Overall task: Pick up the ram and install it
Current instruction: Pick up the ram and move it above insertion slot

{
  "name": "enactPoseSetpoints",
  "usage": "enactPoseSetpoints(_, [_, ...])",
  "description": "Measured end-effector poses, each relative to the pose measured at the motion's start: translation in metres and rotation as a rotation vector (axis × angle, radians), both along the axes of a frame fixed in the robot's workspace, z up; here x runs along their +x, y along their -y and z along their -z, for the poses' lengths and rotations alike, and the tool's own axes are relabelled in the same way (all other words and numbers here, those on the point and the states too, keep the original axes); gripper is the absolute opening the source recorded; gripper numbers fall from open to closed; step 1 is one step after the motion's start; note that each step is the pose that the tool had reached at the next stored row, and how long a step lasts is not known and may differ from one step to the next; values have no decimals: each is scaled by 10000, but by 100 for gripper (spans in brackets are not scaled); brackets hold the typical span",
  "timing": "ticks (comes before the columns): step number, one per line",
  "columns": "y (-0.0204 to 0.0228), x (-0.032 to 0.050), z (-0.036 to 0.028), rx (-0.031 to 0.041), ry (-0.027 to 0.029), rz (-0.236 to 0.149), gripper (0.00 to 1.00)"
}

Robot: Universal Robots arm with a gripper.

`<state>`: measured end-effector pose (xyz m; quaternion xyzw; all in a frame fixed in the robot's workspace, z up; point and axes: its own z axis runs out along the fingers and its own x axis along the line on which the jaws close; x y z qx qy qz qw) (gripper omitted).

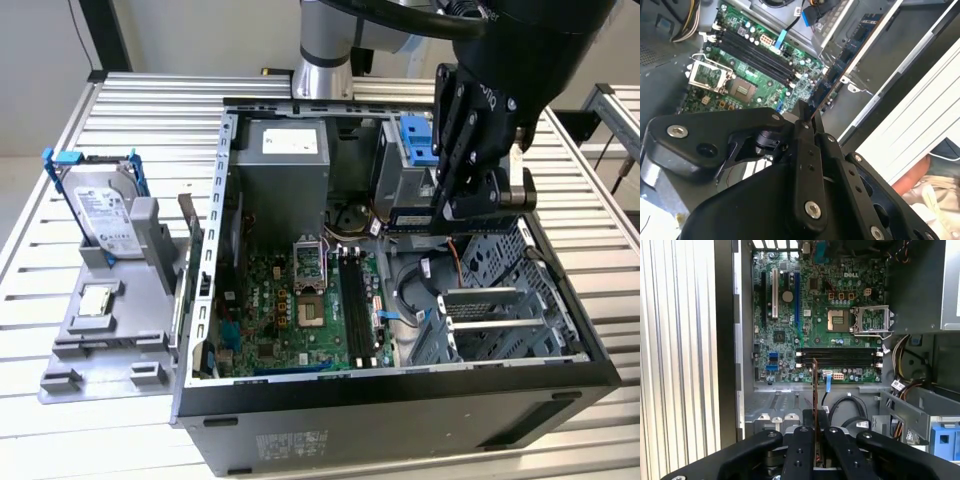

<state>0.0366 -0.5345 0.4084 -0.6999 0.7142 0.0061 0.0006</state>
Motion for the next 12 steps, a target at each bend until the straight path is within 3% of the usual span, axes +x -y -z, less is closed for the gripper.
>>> enactPoseSetpoints(9, [0,11,0,0,0,0,0])
enactPoseSetpoints(12, [-40,11,0,0,0,0,0])
